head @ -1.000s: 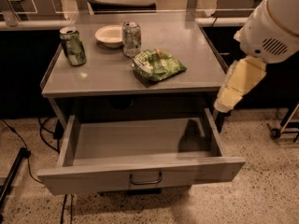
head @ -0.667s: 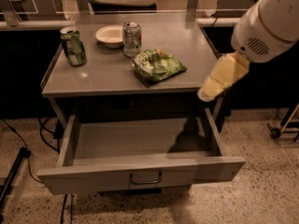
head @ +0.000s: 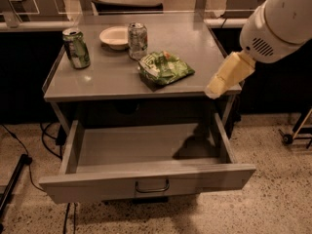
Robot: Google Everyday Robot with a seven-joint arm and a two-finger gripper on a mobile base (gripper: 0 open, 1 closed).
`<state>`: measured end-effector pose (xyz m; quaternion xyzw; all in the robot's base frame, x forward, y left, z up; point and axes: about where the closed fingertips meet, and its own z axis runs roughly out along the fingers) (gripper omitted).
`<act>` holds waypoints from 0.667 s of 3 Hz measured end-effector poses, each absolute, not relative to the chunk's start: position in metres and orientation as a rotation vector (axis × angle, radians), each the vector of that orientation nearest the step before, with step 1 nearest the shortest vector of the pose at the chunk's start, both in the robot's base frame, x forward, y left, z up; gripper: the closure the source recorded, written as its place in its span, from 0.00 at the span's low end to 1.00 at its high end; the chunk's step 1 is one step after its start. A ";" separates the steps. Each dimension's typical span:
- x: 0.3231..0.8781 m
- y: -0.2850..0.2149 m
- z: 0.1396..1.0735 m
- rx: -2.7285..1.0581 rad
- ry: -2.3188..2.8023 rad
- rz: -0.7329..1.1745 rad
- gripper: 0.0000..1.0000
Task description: Place green jalapeno chip bag into top drawer
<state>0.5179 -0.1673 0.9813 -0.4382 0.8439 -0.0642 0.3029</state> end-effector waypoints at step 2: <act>0.571 -0.186 0.991 -0.800 2.231 -0.302 0.00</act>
Offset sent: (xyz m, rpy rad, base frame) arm 0.0852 -0.0352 0.0096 0.3002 -0.2079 -0.6211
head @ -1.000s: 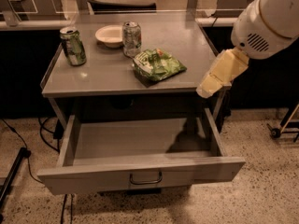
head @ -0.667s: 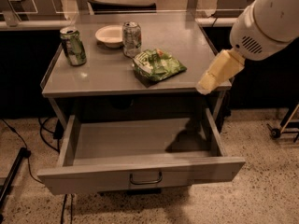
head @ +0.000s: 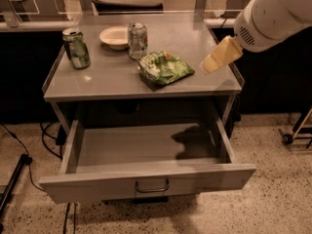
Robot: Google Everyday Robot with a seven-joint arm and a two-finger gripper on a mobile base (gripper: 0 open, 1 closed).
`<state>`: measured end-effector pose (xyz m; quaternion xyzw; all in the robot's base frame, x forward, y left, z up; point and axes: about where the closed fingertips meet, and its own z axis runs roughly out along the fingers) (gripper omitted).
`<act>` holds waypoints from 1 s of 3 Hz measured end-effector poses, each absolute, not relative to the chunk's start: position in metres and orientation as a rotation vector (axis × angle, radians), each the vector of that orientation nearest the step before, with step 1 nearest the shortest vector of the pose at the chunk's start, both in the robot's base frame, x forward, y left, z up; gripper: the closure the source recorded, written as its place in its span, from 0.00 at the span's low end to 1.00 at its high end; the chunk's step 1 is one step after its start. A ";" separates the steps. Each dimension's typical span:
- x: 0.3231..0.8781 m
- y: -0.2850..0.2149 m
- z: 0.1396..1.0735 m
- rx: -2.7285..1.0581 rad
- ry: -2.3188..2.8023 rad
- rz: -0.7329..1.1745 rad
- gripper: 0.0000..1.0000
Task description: Place green jalapeno chip bag into top drawer
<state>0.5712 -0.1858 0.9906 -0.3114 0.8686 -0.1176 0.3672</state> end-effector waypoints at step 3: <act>0.633 -0.190 0.984 -0.395 2.168 0.064 0.00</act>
Offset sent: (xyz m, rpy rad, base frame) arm 0.0928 -0.0030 -0.0109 0.5840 -0.1146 -0.0961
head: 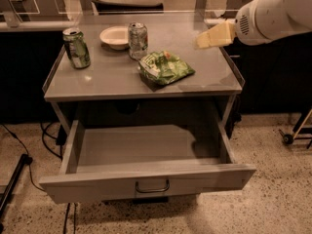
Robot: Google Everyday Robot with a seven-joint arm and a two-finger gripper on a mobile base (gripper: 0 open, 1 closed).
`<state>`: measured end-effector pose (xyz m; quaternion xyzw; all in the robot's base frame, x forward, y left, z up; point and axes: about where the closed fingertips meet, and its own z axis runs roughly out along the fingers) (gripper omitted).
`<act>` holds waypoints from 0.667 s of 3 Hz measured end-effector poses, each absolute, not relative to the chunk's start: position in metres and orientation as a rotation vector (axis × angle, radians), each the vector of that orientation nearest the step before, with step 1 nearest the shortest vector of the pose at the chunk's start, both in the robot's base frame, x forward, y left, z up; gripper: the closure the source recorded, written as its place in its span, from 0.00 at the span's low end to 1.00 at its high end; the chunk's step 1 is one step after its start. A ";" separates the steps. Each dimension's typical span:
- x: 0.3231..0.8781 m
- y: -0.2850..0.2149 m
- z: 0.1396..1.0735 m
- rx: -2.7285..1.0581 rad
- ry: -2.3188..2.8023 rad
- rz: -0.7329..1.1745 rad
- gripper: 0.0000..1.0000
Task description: Place green jalapeno chip bag into top drawer
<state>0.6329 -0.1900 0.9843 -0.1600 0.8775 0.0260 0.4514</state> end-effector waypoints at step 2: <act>0.625 -0.174 0.979 -0.533 2.149 0.216 0.00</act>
Offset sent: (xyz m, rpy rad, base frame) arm -0.0204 0.0348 -0.0095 0.1063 0.0393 0.3312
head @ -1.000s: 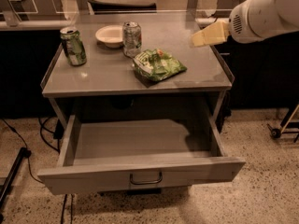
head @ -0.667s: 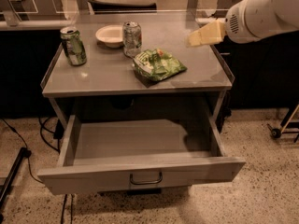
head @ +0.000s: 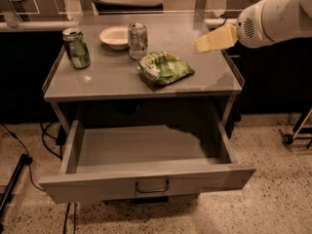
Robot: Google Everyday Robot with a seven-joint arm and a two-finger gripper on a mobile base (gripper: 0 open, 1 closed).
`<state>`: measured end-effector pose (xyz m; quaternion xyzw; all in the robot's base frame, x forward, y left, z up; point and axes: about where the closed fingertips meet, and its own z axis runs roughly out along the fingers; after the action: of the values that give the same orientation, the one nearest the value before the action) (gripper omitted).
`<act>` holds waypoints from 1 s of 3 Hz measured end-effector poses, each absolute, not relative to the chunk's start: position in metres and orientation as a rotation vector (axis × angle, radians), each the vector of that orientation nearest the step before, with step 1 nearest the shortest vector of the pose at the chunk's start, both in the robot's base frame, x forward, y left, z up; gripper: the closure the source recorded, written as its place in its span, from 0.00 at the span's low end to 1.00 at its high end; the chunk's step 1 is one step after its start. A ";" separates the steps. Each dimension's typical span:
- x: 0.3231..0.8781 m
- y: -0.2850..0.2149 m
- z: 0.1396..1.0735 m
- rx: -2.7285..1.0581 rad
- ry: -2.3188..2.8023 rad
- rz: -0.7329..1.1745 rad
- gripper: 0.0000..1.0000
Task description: Place green jalapeno chip bag into top drawer
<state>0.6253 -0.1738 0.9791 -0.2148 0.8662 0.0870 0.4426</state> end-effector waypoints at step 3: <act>0.581 -0.088 0.973 -0.848 2.022 0.486 0.00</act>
Offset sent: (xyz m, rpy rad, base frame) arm -0.0552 0.0916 -0.0098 0.1087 0.0103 0.4117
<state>0.5813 -0.0881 0.9729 -0.3402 0.8117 0.1949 0.4330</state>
